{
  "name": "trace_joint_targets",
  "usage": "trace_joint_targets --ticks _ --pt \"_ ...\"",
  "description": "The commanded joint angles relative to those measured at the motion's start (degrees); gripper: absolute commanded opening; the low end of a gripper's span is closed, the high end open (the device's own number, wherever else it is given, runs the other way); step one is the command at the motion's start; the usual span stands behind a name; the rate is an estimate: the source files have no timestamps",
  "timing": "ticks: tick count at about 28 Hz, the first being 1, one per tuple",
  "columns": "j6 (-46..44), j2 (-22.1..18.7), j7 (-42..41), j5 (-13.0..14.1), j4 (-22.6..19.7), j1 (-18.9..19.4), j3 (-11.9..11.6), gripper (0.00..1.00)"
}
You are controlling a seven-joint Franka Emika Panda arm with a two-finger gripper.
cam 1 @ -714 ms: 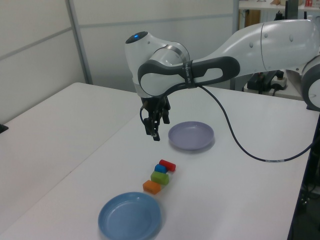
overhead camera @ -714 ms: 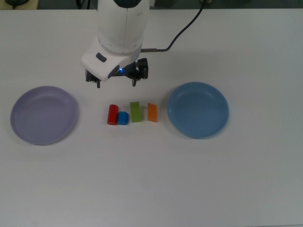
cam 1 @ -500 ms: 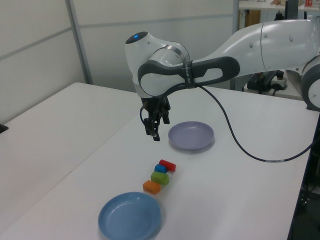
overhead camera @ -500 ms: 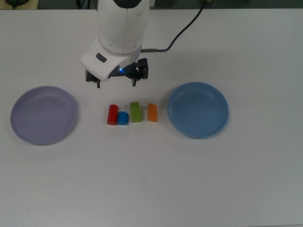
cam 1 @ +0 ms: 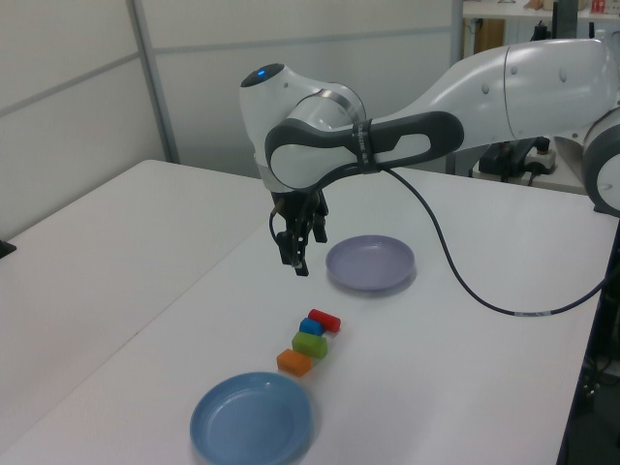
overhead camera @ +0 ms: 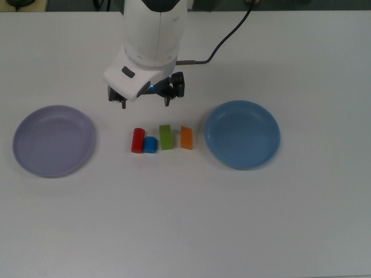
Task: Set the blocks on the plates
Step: 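Move the open gripper toward the orange block beside the blue plate, then lower the gripper and grasp the orange block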
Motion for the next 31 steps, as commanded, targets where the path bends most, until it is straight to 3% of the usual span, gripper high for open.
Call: trace_joint_targets --ticks 1,11,23,31 --pt "1.76 1.2 0.42 0.05 -0.4 0.52 0.19 1.0" --pt "6.16 5.15 1.64 0.49 -0.93 1.83 1.86 1.0" --pt "7.13 9.1 4.1 -4.69 -3.13 7.02 1.69 1.0" --pt "8.1 11.39 5.07 -6.71 -2.69 7.11 1.6 1.0"
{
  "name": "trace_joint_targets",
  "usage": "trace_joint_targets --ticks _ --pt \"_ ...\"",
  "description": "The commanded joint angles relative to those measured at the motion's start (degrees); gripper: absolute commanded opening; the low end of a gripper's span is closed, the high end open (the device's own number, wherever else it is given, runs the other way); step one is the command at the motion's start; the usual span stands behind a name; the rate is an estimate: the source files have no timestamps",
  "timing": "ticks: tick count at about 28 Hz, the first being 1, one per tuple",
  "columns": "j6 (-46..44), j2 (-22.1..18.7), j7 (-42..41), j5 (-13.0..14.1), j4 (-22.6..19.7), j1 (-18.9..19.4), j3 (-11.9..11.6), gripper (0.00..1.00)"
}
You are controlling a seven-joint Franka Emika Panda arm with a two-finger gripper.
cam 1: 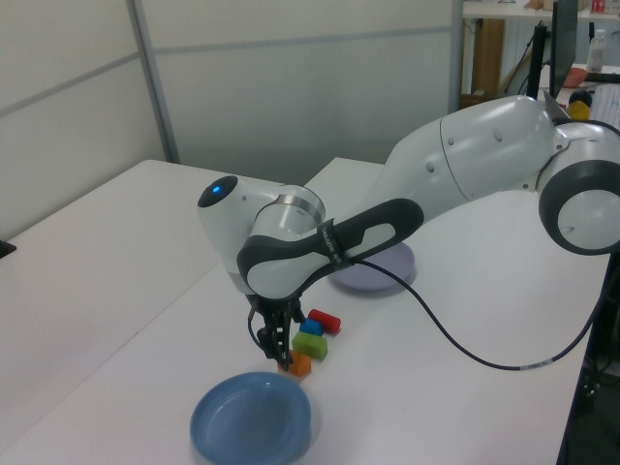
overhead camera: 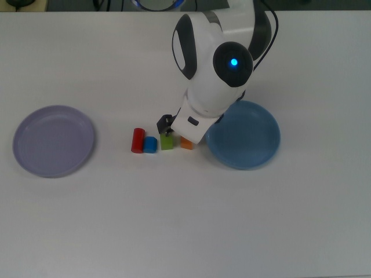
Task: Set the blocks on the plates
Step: 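Lower the gripper and grasp the orange block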
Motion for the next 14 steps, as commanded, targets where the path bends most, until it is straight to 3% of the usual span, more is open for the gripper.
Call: trace_joint_targets --ticks 1,4,14 --pt "2.34 1.28 1.41 -1.79 -0.54 0.25 -0.46 1.0" --pt "2.96 1.64 2.28 -2.67 -0.54 0.34 -0.46 0.95" --pt "3.04 1.81 2.64 -2.76 -0.54 0.42 -0.38 0.97"
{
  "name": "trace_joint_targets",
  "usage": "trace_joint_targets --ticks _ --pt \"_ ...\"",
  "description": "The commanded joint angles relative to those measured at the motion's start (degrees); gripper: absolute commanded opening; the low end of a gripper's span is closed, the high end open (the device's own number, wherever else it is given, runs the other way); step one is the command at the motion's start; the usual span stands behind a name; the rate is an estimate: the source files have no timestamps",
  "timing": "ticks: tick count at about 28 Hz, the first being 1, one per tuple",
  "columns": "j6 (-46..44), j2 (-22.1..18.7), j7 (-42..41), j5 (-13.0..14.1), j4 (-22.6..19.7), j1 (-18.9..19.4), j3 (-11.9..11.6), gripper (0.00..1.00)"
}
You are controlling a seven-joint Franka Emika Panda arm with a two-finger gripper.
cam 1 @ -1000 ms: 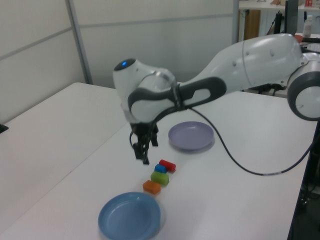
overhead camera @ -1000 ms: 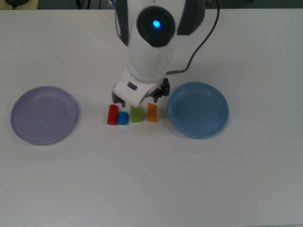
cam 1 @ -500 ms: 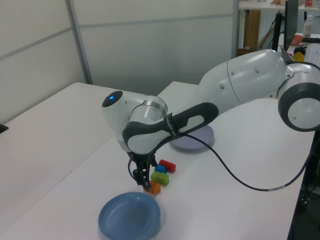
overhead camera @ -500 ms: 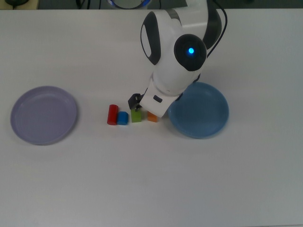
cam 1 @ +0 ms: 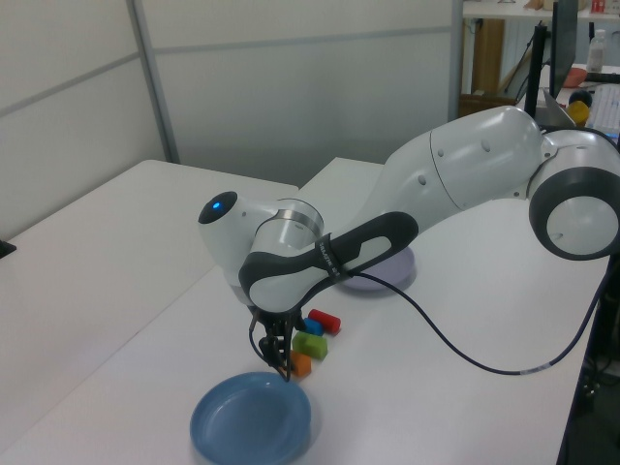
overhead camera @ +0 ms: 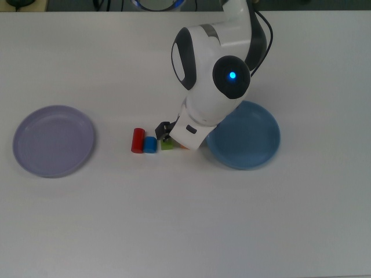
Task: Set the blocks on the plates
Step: 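Lower the gripper and grasp the orange block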
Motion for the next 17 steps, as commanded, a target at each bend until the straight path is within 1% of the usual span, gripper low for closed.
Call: trace_joint_targets --ticks 1,5,6,8,9,15,16,17 --pt "1.23 -0.33 1.34 -0.94 -0.53 0.51 -0.28 0.97" --pt "1.23 0.36 1.34 -1.12 -0.62 1.03 -0.28 0.96" --pt "1.23 0.54 1.34 -1.21 -0.53 1.39 -0.28 0.94" --pt "1.23 0.72 1.34 -1.38 -0.53 1.65 -0.37 0.87" --pt "1.23 0.72 1.34 -1.56 -0.53 1.65 -0.37 0.86" --pt "1.23 0.72 1.34 -1.73 -0.53 1.65 -0.37 0.64" --pt "1.14 0.72 1.34 -1.73 -0.53 1.57 -0.28 0.55" --pt "1.14 0.63 1.34 -1.73 -0.53 1.56 -0.37 0.51"
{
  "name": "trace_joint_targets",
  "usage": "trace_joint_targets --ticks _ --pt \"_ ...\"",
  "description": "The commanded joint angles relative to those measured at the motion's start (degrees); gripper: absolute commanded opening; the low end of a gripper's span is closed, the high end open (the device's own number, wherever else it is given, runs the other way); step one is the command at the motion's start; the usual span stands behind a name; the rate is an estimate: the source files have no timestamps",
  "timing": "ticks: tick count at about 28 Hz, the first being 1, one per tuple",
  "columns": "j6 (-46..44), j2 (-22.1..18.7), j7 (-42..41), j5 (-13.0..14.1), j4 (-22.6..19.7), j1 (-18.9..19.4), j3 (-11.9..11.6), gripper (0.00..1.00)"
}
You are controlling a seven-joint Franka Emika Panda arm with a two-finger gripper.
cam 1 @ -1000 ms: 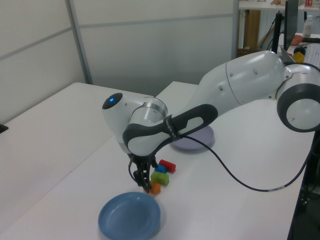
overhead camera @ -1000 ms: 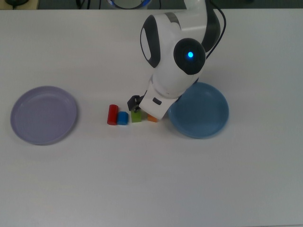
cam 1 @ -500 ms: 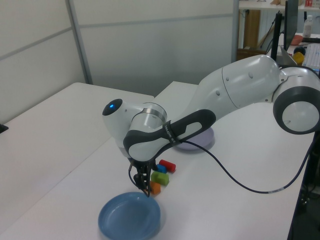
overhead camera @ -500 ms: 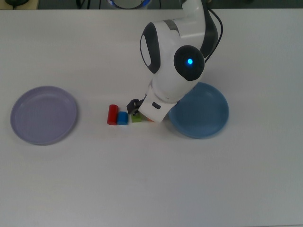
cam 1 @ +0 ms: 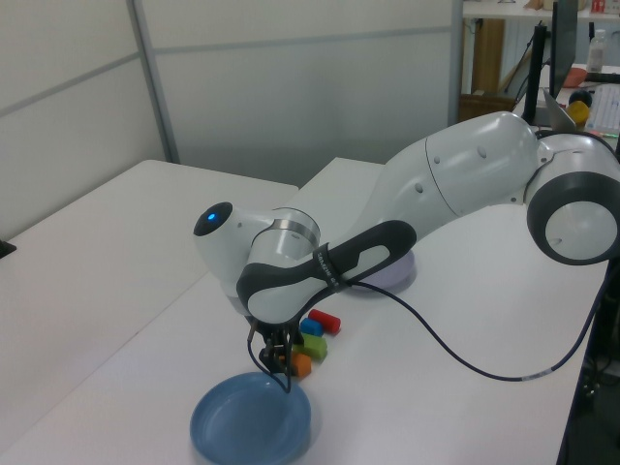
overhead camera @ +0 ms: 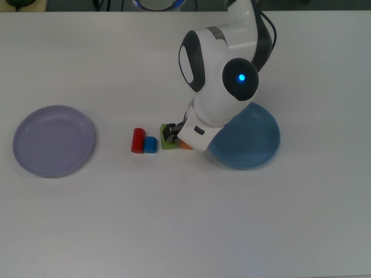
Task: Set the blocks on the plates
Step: 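Lower the gripper and grasp the orange block, then carry the orange block onto the blue plate and release it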
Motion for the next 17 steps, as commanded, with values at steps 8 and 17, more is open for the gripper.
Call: trace_joint_targets --ticks 8,17 --pt "1.22 -0.12 1.08 -1.07 -0.58 0.31 -0.49 0.29" --pt "1.14 -0.3 0.99 -0.9 -0.41 0.22 -0.57 0.0"
